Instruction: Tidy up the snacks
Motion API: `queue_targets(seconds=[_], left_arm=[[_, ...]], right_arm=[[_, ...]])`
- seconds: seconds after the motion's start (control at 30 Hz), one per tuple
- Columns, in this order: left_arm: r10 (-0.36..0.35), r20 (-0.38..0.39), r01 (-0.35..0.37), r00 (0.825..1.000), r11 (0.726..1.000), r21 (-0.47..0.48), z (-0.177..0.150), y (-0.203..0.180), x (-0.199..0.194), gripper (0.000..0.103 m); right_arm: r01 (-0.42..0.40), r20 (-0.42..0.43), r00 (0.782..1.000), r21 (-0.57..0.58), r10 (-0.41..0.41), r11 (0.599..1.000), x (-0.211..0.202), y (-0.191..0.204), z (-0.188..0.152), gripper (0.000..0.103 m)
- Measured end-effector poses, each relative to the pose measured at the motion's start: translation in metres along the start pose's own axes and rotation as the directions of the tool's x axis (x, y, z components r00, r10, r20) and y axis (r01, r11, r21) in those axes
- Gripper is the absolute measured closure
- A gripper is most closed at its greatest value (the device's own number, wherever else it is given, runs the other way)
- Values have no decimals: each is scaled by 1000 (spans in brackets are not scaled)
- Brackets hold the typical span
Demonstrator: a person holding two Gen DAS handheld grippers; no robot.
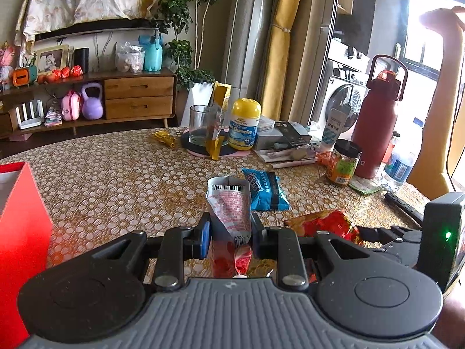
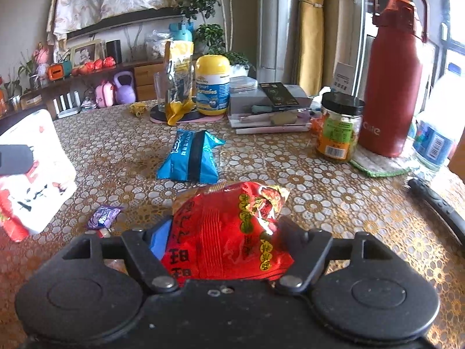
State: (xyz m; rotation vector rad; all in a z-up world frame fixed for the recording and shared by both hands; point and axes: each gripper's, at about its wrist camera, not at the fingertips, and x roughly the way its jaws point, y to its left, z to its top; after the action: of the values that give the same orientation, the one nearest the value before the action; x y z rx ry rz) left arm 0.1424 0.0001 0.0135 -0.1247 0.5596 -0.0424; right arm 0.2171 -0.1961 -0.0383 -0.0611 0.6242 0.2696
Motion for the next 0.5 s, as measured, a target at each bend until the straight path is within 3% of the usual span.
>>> queue_targets(seconds=[0.5], left_arm=[[1, 2, -1, 1000, 1000, 10, -28, 5, -50, 77]], right_arm=[[24, 37, 999, 57, -26, 998, -56, -6, -13, 29]])
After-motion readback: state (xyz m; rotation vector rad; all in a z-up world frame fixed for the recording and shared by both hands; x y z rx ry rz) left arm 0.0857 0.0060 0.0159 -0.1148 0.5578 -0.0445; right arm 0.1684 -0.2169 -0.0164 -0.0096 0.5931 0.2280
